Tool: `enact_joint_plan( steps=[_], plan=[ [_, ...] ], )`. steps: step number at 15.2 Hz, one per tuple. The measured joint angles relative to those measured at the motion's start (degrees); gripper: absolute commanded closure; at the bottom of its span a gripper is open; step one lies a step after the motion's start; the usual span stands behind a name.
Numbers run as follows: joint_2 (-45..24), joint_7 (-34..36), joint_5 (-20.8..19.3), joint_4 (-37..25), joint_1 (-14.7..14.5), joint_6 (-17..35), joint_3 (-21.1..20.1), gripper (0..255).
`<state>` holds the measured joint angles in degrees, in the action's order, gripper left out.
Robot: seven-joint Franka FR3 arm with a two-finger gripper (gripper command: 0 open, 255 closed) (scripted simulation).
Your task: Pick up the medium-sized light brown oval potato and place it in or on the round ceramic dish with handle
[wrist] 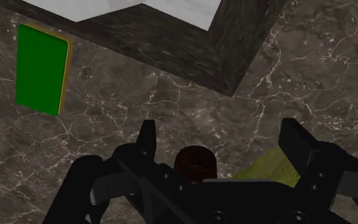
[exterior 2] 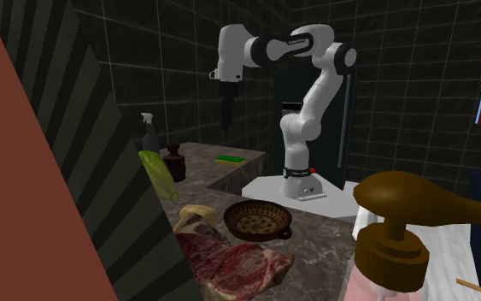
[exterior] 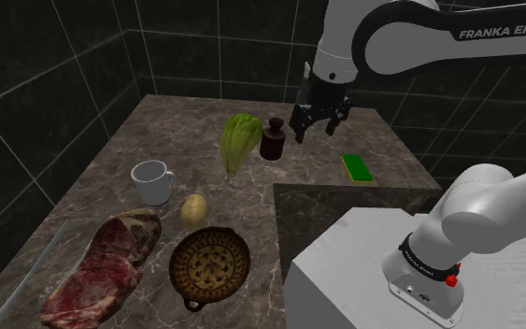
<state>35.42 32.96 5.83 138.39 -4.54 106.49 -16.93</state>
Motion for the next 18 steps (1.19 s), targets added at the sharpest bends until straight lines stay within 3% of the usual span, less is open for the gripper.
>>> enact_joint_plan(
  steps=[9, 15, 18],
  plan=[
    [-15.5, 15.1, 0.0, -6.3, 0.2, 8.6, -11.4, 0],
    [-28.2, 27.1, -5.3, -13.4, 0.6, 12.4, -18.0, 0],
    [-36.5, 34.2, -10.4, -19.0, -0.2, 13.2, -20.4, 0]
  ],
)
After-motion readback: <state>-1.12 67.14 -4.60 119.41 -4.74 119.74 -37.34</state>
